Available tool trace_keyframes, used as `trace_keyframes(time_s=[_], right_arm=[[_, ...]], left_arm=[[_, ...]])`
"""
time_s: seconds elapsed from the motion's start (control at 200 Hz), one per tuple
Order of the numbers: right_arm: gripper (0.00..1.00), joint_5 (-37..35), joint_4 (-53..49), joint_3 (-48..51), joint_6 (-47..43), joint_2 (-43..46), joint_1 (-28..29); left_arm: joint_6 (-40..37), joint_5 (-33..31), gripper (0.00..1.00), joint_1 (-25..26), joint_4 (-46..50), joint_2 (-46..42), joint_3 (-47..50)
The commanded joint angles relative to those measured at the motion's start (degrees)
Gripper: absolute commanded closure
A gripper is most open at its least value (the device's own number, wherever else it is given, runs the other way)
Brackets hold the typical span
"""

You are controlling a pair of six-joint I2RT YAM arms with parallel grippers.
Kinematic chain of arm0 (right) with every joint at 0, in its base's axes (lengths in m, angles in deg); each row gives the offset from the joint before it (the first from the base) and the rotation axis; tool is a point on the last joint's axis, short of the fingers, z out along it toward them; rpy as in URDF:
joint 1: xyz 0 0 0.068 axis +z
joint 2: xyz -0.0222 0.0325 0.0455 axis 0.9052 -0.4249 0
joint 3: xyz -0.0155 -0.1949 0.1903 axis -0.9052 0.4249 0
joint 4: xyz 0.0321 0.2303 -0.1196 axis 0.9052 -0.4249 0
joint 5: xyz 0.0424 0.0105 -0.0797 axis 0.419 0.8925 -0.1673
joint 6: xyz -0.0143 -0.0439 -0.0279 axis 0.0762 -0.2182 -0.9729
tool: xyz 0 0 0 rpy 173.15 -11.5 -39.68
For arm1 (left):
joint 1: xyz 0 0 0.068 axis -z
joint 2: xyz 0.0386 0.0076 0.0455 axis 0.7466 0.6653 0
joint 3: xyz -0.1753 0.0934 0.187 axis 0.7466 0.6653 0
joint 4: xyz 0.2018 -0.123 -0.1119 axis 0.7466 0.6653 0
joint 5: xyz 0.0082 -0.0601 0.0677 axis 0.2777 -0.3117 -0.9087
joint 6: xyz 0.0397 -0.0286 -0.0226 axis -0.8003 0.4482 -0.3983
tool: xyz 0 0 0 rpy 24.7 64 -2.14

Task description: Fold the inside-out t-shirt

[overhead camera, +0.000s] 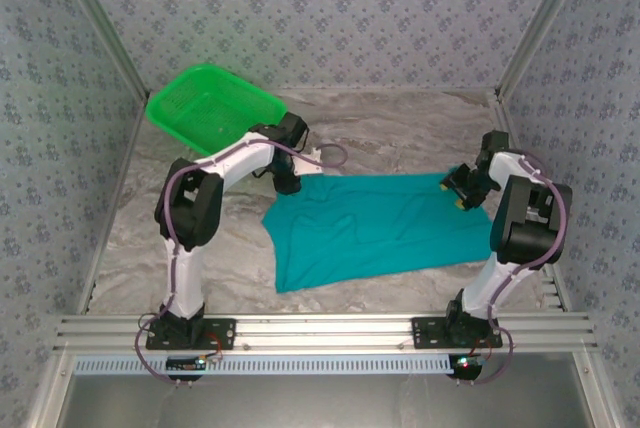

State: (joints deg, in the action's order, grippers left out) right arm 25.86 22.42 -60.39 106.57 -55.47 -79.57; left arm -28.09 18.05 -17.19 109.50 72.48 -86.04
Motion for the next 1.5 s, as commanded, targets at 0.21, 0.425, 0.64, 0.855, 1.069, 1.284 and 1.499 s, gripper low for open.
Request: trace_keyframes(time_s=[0.21,0.425,0.64,0.855,1.069,1.284,1.499], right_arm=[[0.45,1.59,-2.54,-2.53,-0.89,-0.76,-2.1],[0.46,1.36,-2.5,-2.82,-1.21,-0.52,-2.36],[0.49,1.37,-3.1,-3.06,-1.86,-0.92,-2.33],[0.66,-1.16,-2.81,-3.36,-2.0,-1.4,-2.49],[0.98,-1.31,-2.06,-6.6,-1.56,-3.33,-2.51],[1.0,-1.48,-3.12,-8.8,-0.94,-2.26,-2.35],[0.72,-1.7,-3.14,-8.11,-0.29,-2.77,-2.7]], left_arm=[[-2.27,0.86,0.56,-1.19,1.27,-1.19,1.74],[-5.02,-7.04,0.67,-1.41,-3.01,0.36,3.37],[-4.81,2.71,0.86,-1.41,-0.03,-2.3,0.63],[-6.71,5.27,0.92,-2.48,6.49,-1.21,-3.73],[-6.25,6.34,1.0,-3.82,11.17,0.27,-9.27],[-1.45,8.58,1.0,-5.29,14.13,0.1,-15.07],[1.87,9.88,1.0,-6.94,16.81,0.55,-19.59]])
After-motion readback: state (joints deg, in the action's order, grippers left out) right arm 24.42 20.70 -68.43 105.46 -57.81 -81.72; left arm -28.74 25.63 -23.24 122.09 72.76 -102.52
